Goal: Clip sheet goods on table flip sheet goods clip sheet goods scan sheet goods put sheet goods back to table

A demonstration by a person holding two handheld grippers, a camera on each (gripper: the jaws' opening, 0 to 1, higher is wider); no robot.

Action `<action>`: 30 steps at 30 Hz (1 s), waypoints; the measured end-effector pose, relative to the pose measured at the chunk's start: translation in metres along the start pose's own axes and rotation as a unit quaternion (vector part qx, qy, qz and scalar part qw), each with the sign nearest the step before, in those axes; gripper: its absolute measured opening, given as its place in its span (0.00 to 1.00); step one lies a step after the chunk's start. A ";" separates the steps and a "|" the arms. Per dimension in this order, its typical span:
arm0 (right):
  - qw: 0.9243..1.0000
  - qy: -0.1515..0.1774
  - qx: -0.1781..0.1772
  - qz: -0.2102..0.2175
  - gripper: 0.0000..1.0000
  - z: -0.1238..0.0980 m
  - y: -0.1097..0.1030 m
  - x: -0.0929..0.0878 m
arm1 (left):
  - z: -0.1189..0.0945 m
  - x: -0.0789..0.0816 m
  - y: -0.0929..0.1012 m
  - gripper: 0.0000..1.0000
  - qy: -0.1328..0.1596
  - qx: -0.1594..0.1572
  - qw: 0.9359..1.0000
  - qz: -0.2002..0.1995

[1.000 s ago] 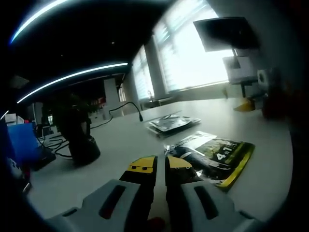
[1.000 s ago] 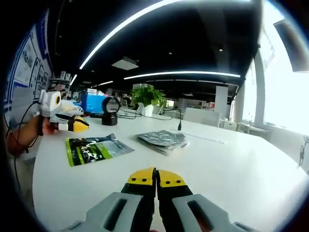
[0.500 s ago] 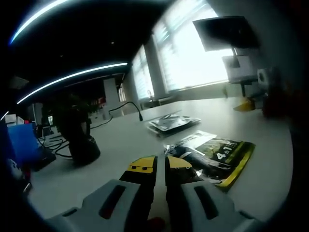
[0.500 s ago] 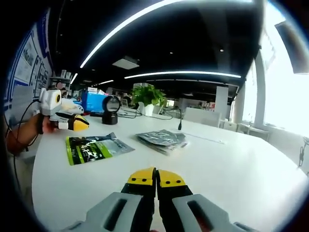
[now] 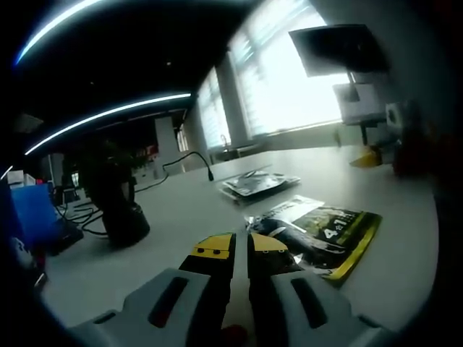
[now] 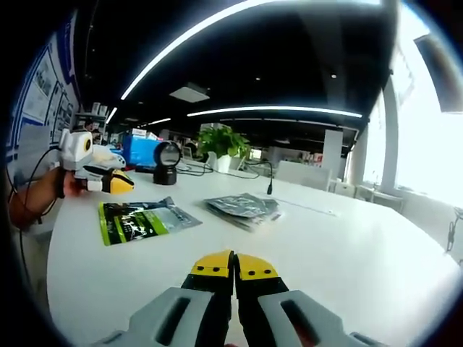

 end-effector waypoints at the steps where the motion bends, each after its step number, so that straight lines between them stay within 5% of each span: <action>1: 1.000 0.000 0.000 0.000 0.00 0.000 0.000 0.000 | 0.000 0.000 0.000 0.00 0.000 0.000 1.000 -0.001; 21: 1.000 0.001 0.003 -0.003 0.00 0.000 0.000 0.000 | 0.005 -0.002 -0.006 0.04 -0.027 -0.031 0.996 -0.084; 30: 1.000 0.000 0.006 -0.006 0.00 0.000 -0.002 -0.001 | 0.003 0.006 0.007 0.06 -0.050 -0.070 0.985 -0.147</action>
Point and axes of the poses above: the point that each gripper's makers call its tool centre point, and the gripper's own axes: z roughly forward along the fingers, y roughly to its right, x roughly out of its top, the point moved 2 cm from there along -z, roughly backward along the fingers, and after that the axes turned 7 degrees about -z, right-handed, at the moved point
